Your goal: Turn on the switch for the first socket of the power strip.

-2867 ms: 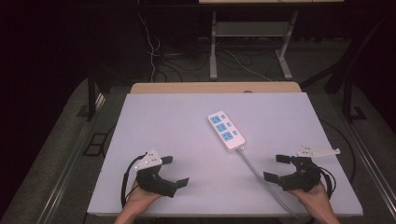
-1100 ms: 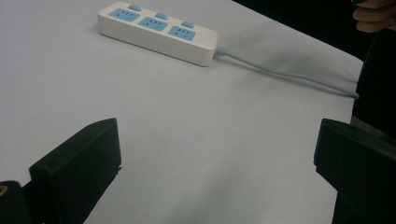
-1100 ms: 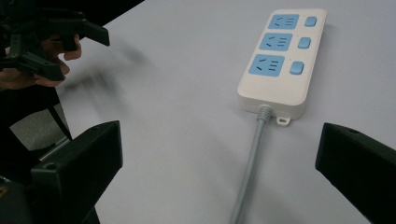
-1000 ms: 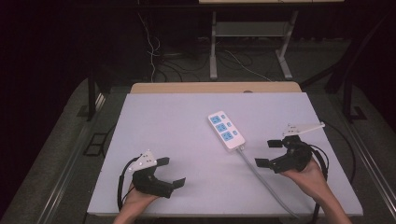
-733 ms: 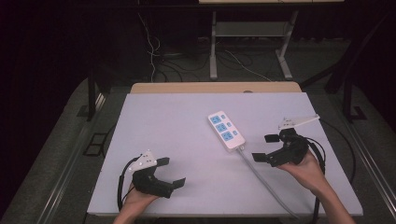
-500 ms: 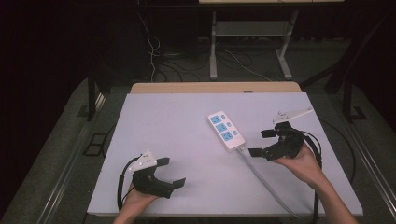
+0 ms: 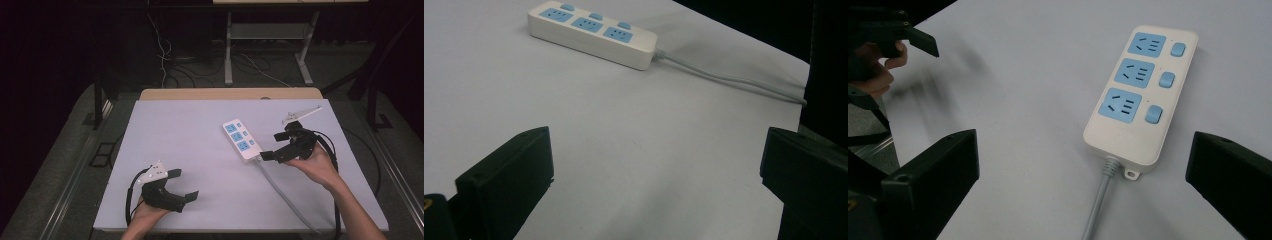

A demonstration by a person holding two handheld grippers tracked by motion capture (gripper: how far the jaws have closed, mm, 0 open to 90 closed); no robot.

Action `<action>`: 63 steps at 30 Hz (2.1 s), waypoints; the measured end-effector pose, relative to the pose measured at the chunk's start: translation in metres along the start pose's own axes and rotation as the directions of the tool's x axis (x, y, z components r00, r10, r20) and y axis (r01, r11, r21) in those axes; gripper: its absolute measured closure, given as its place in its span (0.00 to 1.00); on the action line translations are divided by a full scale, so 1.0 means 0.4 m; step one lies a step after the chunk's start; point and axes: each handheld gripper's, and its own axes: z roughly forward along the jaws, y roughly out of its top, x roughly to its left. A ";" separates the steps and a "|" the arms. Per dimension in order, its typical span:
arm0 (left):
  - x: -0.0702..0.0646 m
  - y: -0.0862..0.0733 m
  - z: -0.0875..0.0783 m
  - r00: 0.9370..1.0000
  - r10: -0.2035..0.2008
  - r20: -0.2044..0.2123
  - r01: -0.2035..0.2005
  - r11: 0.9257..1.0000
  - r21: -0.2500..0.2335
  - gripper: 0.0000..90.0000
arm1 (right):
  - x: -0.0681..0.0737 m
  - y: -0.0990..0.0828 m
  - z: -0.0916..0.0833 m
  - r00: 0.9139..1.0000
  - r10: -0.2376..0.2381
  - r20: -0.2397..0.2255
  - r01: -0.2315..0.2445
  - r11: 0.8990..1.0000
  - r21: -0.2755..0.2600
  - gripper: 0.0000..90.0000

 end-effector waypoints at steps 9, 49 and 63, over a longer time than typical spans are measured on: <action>0.000 0.000 0.000 1.000 0.002 0.000 -0.002 1.000 0.000 0.00 | -0.017 0.020 0.029 1.000 0.013 -0.003 -0.013 1.000 0.020 0.00; 0.004 -0.001 0.002 1.000 0.004 0.006 -0.004 1.000 0.003 0.00 | -0.087 0.117 0.106 0.998 0.039 0.054 -0.039 0.999 0.005 0.45; 0.004 -0.001 0.002 1.000 0.005 0.008 -0.005 1.000 0.003 0.00 | -0.137 0.104 0.122 0.999 0.038 -0.006 -0.038 0.999 0.038 0.92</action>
